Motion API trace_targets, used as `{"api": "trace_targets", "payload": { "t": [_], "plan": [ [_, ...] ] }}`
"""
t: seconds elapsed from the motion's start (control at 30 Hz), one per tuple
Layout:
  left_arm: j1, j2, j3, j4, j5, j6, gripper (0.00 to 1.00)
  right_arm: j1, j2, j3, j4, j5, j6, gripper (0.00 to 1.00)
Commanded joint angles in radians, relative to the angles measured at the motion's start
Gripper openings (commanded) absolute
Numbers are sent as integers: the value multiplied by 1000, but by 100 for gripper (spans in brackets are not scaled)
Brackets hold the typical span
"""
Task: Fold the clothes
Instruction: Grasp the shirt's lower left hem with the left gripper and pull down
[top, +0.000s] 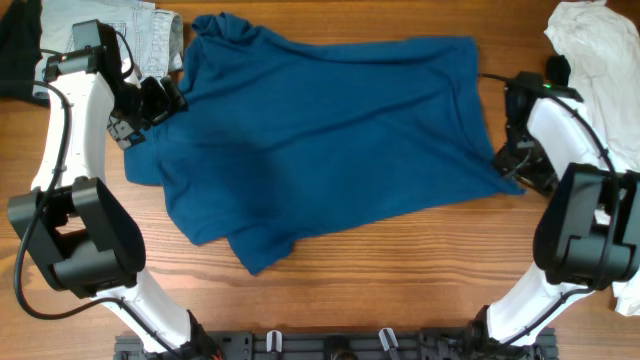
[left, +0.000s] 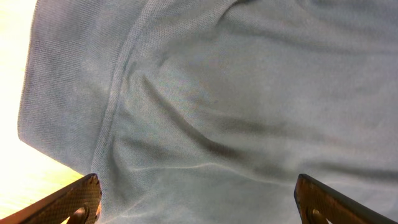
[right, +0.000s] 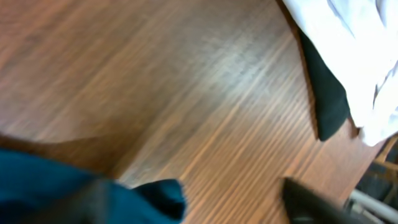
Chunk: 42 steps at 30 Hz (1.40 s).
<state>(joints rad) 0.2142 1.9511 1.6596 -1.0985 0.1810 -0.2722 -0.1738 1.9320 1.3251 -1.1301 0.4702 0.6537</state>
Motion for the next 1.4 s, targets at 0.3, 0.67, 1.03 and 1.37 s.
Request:
{"api": "trace_targets", "payload": {
  "t": [0.3,0.67,1.03,1.37],
  "plan": [
    [-183,13,-7,-66,141,162,90,-16,-22,173,-1,-341,-132,100],
    [-444,13,-10,-324,57,151,90,1,-25,188,155,-756,-336,100],
    [-470,12,-279,-334,54,-9,4,2,-24,188,264,-756,-335,100],
    [-479,-114,-537,-222,64,-97,4,2,-24,188,335,-756,-310,100]
  ]
}}
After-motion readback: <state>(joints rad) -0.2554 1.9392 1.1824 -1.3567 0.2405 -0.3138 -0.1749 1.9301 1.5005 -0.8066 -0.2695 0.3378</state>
